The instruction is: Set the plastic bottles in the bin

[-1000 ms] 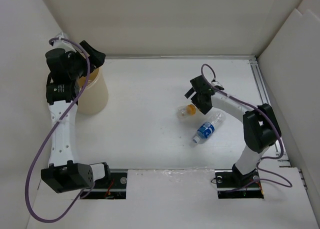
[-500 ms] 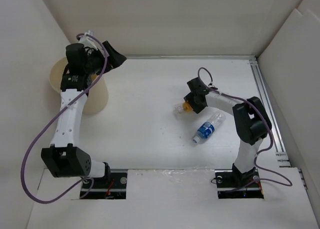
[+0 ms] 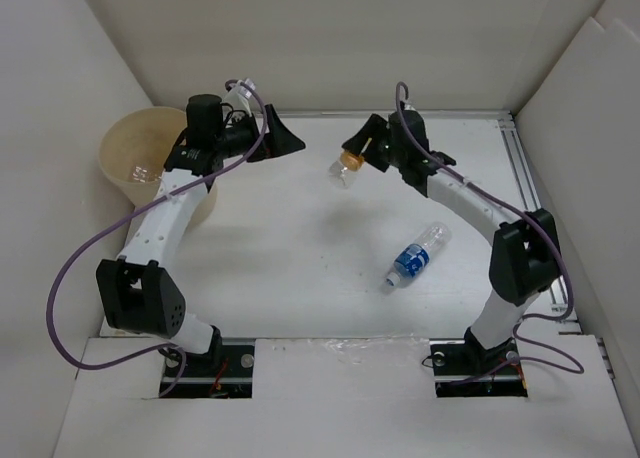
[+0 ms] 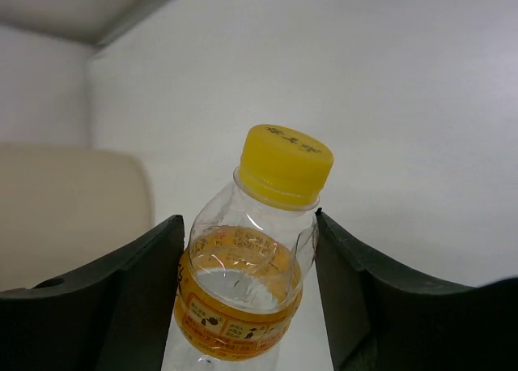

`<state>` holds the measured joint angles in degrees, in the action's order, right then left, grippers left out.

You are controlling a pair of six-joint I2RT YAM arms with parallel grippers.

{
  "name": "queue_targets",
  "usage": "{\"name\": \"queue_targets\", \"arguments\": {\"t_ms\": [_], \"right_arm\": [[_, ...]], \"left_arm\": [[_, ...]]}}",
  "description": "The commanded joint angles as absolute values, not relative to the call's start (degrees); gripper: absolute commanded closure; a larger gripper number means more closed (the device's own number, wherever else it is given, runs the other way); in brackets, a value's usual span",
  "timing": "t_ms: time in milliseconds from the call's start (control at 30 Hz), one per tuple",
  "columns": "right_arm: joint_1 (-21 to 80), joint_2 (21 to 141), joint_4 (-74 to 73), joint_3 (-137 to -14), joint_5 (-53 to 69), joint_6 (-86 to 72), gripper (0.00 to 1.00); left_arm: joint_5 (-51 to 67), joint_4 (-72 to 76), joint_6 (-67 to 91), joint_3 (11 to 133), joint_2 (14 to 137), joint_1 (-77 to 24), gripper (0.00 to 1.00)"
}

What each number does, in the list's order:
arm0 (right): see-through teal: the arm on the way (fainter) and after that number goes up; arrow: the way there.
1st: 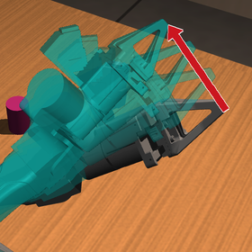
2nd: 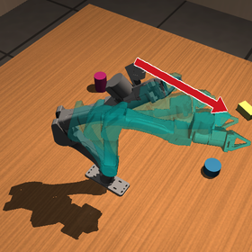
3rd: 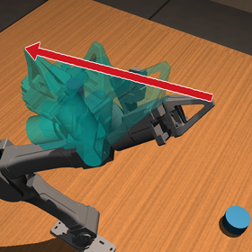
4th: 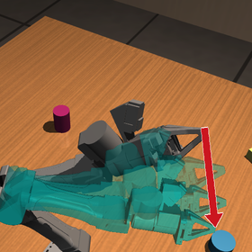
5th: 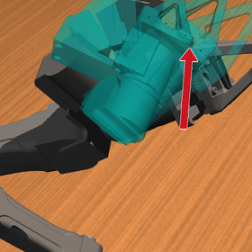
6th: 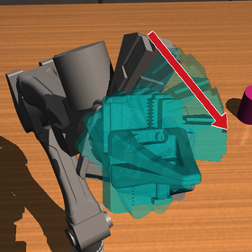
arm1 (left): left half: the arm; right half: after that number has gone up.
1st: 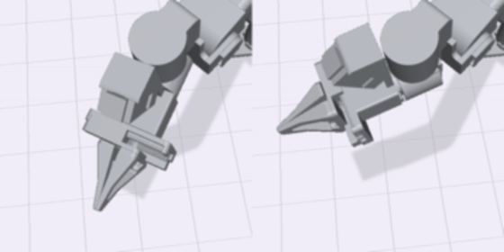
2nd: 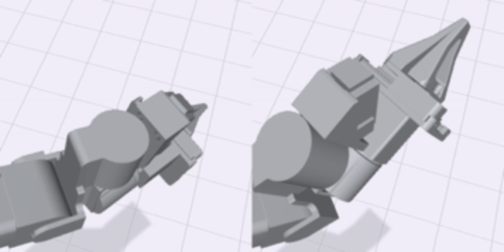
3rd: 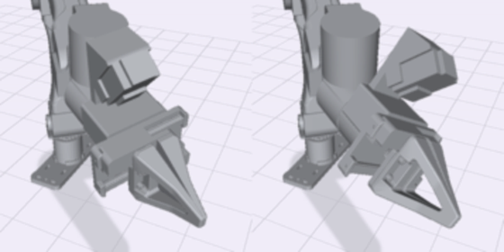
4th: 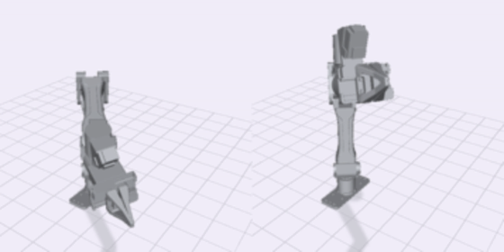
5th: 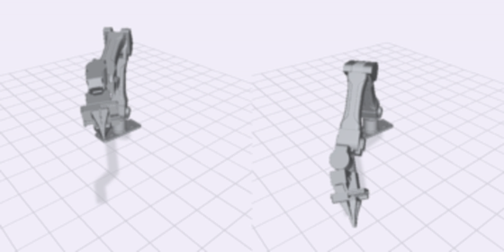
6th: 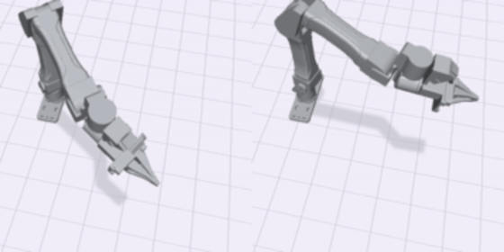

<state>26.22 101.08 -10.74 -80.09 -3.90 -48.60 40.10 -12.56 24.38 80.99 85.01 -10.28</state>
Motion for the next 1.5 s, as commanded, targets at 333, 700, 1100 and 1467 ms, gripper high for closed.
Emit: {"name": "queue_targets", "arguments": {"t_ms": [333,700,1100,1467], "right_arm": [[33.7,97.6,19.8,-85.2,24.7,-44.4,1.00],[37.6,99.3,26.4,-88.4,20.7,-46.7,1.00],[36.6,105.0,26.4,-96.0,22.9,-46.1,0.71],[28.9,89.0,-1.4,-84.1,1.7,-31.2,0.00]], "left_arm": [[57.7,1.3,27.1,73.7,81.9,-9.8,0.00],[66.9,11.6,33.0,69.4,81.2,-9.8,0.04],[68.2,17.1,38.1,69.0,80.7,-9.8,0.98],[31.0,-8.4,32.3,87.6,81.3,8.8,1.00]]}}
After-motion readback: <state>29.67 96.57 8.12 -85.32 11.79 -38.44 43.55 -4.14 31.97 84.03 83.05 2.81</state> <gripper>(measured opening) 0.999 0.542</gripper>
